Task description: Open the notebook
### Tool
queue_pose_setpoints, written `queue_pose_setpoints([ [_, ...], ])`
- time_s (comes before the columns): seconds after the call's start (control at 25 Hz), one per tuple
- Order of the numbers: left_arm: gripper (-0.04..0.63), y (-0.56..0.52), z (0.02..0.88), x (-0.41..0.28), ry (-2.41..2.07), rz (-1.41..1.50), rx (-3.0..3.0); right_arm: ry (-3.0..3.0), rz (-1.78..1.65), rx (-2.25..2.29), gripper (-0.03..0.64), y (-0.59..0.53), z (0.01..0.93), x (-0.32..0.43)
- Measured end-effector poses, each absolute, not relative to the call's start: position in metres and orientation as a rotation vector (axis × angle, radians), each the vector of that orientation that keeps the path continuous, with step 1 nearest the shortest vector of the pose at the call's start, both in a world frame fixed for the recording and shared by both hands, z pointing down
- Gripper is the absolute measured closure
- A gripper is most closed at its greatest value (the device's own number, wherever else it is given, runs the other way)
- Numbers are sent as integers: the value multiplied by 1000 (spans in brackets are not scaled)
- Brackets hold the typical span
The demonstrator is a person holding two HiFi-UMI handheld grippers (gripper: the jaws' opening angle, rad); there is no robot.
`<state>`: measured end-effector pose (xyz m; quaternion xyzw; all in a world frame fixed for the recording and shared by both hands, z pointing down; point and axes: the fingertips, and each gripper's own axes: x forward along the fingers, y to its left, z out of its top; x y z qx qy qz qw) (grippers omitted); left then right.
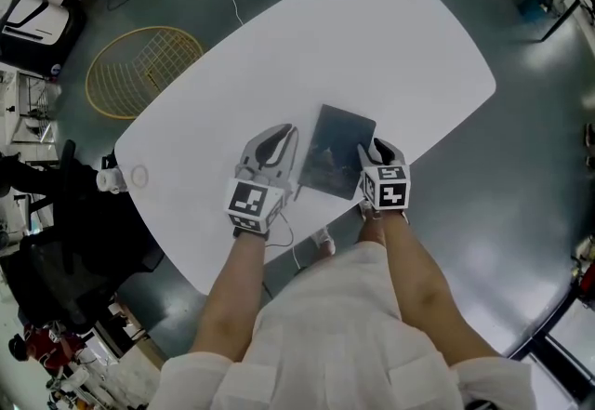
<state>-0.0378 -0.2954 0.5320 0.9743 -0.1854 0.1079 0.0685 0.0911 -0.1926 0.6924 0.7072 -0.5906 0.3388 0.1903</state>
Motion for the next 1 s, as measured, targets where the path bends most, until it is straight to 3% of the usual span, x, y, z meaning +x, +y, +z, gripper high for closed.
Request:
queue_pose_setpoints([
  [0.24, 577, -299, 531, -41, -605, 330, 2917, -1736, 975, 1884, 476, -203, 692, 93],
  [1.0, 577, -323, 545, -109, -935, 297, 2776, -1913, 562, 1318, 505, -304, 693, 43],
])
